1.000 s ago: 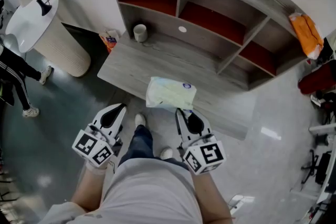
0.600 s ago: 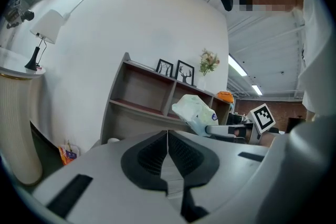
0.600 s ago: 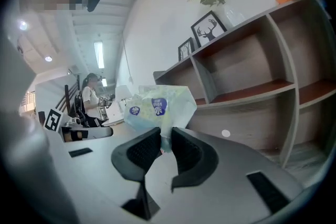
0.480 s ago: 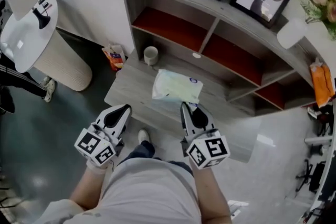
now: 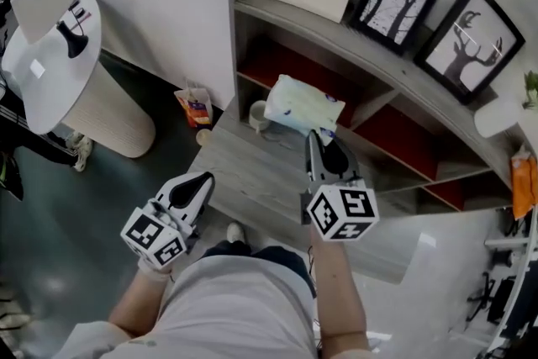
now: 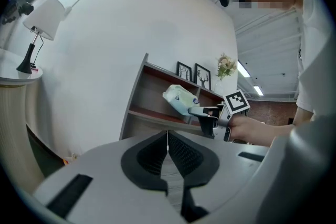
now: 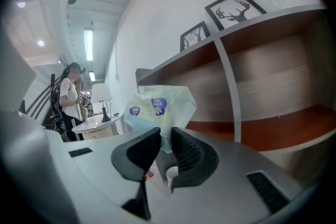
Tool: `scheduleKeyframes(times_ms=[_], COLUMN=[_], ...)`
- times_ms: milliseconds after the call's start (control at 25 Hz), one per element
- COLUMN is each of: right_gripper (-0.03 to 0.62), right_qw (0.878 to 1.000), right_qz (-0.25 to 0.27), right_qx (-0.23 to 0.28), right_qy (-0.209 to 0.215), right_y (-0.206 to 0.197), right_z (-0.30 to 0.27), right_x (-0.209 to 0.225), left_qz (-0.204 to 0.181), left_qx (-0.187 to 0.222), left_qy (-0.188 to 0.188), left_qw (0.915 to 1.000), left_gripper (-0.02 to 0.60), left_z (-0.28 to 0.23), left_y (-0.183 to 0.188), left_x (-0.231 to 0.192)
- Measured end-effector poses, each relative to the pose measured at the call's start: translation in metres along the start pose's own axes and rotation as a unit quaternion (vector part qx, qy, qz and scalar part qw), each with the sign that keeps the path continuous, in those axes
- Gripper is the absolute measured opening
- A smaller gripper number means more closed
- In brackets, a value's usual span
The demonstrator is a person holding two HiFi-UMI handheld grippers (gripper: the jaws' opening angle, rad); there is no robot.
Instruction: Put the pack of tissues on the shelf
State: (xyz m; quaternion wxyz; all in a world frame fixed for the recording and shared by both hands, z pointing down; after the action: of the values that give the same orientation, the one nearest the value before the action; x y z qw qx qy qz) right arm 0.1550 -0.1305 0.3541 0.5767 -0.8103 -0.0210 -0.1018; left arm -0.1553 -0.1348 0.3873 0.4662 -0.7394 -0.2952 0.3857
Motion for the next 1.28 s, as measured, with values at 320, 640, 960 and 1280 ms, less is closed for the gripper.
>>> scheduleKeyframes(times_ms=[320, 640, 960, 1280], right_gripper=[0.074, 0.075, 0.083, 0.189], right_qw=[0.999, 0.997, 0.995, 0.996], right_qz=[0.017, 0.016, 0.016, 0.011], right_qx=[-0.030, -0.063, -0.086, -0.082], right_qy=[-0.015, -0.035, -0.038, -0.040], right_y=[0.018, 0.018, 0.012, 0.015], right_z=[-0.066, -0.104, -0.120, -0.117], right_x=[0.011, 0.029, 0.033, 0.032], left_qz=[0.028, 0.050, 0.066, 0.071], left_qx=[0.010, 0.017, 0.019, 0.018], left_qy=[0.044, 0.081, 0.102, 0.104], left_qw=[0.9986, 0.9953, 0.9924, 0.9919], left_gripper=[0.018, 0.018, 0.018, 0.018], left_z=[0.002, 0.004, 0.005, 0.005], left_y=[0.001, -0.008, -0.015, -0.021], left_x=[-0.013, -0.013, -0.014, -0.007])
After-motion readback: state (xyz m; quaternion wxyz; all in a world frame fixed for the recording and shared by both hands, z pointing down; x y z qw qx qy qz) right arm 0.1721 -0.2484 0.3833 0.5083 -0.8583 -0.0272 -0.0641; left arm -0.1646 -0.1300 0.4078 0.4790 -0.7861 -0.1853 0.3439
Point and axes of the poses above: the fingertips, and each gripper's own axes: z backward along the fingers, x to its right, y out of its top, the point moved 10 cm from there along z, backward along the fingers, and after that the axes turned 8 degrees about -x, right-handed, at the moved point
